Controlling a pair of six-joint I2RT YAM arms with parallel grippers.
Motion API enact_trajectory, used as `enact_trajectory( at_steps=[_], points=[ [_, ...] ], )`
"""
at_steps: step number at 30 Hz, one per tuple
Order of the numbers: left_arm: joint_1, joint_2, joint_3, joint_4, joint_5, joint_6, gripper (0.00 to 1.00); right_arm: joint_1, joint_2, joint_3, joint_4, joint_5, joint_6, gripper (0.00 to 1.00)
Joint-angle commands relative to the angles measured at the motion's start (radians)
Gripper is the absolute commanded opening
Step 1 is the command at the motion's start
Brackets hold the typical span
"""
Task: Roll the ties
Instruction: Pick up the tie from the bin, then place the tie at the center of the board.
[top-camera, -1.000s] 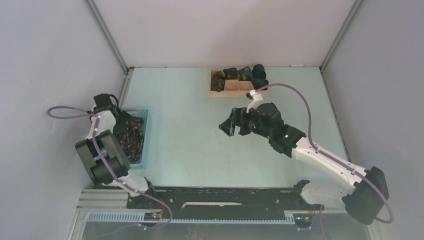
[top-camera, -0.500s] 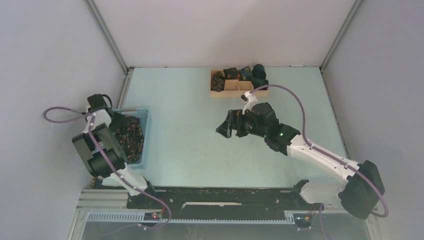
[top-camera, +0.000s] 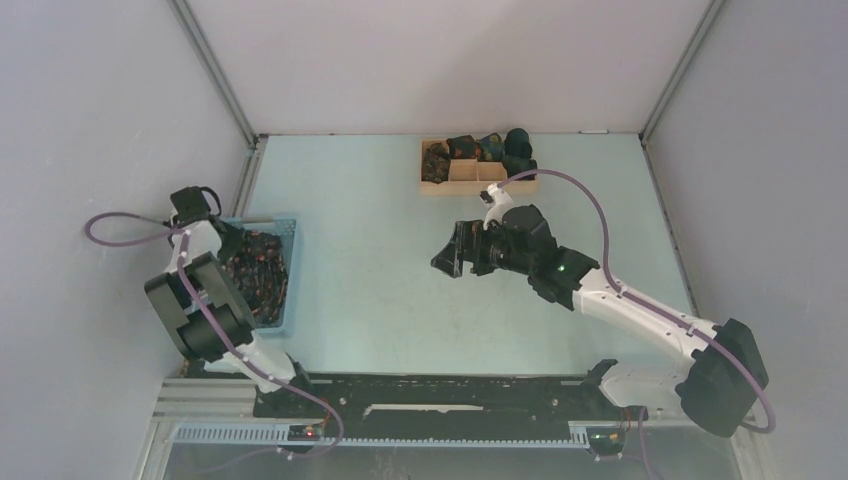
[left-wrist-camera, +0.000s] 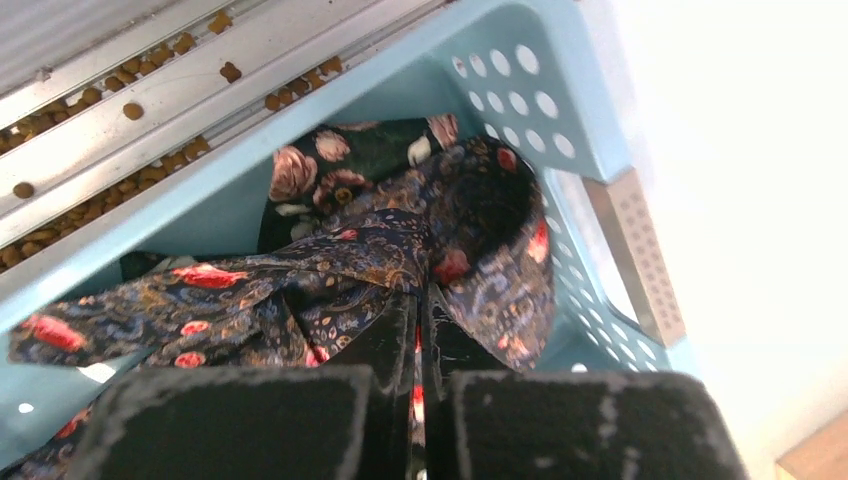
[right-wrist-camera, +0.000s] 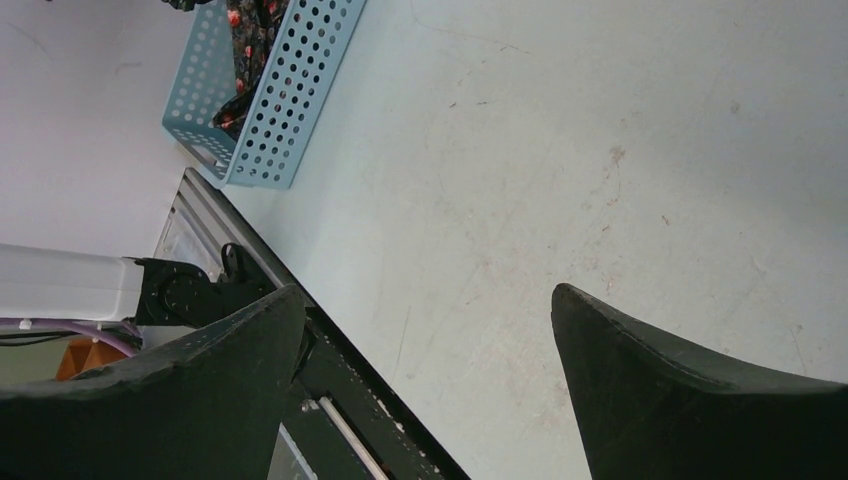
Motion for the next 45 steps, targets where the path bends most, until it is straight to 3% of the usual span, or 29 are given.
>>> enact_trajectory(
  at_steps=[1, 8, 18, 27, 38, 42, 45],
  points=[
    [-0.003, -0.19, -0.006, 0.019, -0.002, -0.004, 0.0, -0.001, -0.033, 0.043, 0.013, -0.012, -0.008, 0.96],
    [-0.119, -0.451, 0.005, -0.045, -0.049, 0.013, 0.0, -0.02, -0.051, 0.079, -0.041, 0.002, -0.042, 0.96],
    [-0.495, -0.64, 0.128, -0.162, -0.181, 0.028, 0.0, -0.064, -0.1, 0.082, -0.071, 0.002, -0.054, 0.96],
    [-0.812, -0.543, 0.38, -0.171, 0.024, 0.095, 0.0, -0.095, -0.187, 0.082, -0.126, 0.064, -0.058, 0.96],
    [-1.219, -0.426, 0.797, -0.142, 0.3, 0.114, 0.0, -0.117, -0.424, 0.082, -0.242, 0.273, -0.087, 0.97],
    [-1.244, -0.401, 0.833, -0.153, 0.287, 0.101, 0.0, -0.123, -0.467, 0.081, -0.291, 0.338, -0.099, 0.98],
    [-1.244, -0.365, 0.756, -0.175, 0.251, 0.113, 0.0, -0.125, -0.472, 0.08, -0.334, 0.368, -0.098, 0.99]
  ],
)
